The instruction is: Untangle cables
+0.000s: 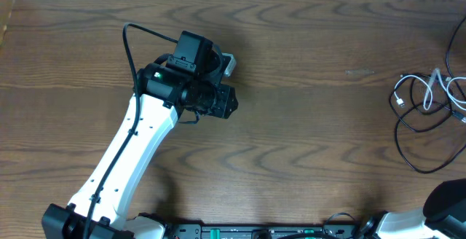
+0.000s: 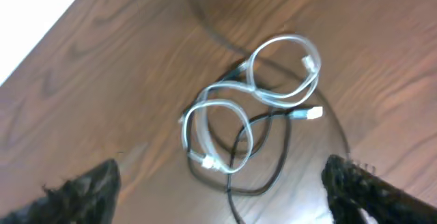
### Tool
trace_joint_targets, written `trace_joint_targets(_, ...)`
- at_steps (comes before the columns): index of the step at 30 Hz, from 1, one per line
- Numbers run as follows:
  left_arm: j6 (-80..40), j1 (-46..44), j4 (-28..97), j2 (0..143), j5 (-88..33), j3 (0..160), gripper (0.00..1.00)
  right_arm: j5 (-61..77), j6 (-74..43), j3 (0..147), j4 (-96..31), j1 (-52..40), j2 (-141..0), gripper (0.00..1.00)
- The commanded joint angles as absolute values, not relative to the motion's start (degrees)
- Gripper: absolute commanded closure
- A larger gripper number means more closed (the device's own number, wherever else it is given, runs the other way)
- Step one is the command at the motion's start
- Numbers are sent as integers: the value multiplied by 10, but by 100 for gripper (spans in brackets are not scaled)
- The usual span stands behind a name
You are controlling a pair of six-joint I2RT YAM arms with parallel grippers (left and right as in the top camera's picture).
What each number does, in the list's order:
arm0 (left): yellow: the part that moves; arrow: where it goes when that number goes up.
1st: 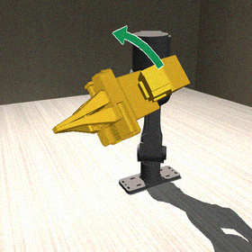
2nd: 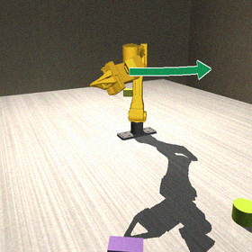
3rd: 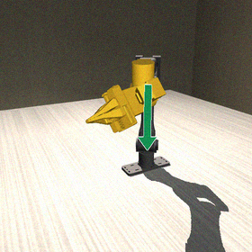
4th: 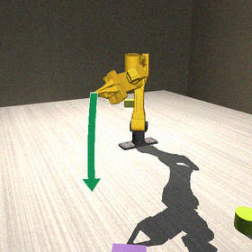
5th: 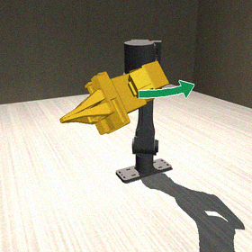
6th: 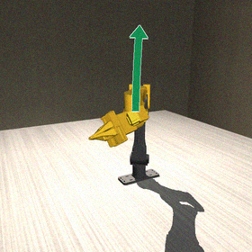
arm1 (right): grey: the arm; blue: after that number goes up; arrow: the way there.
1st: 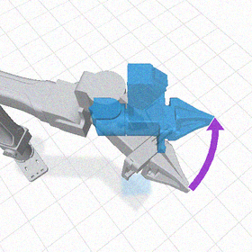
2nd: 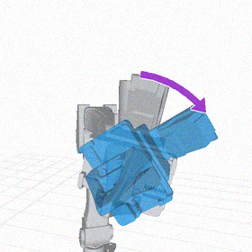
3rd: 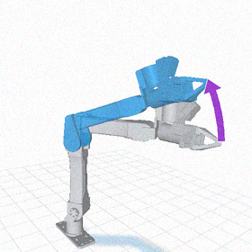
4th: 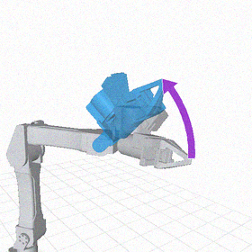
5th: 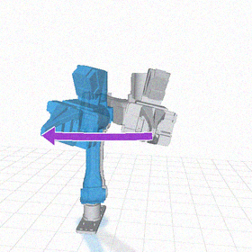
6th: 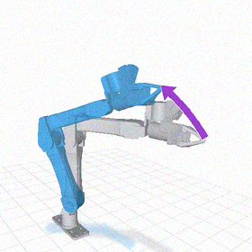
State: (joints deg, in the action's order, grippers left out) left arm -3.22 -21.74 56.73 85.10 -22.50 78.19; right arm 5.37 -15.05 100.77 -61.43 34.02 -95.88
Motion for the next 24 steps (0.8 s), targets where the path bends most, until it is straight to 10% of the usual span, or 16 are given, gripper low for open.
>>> trace_joint_targets(1,-33,-215,569,853,-170,781,56,146,-116,1014,-631,325,-963,2)
trace_joint_targets(12,-152,-215,536,853,84,781,39,158,16,1014,-718,172,-965,1)
trace_joint_targets(24,-188,-117,565,853,19,781,18,72,26,916,-693,-16,-968,1)
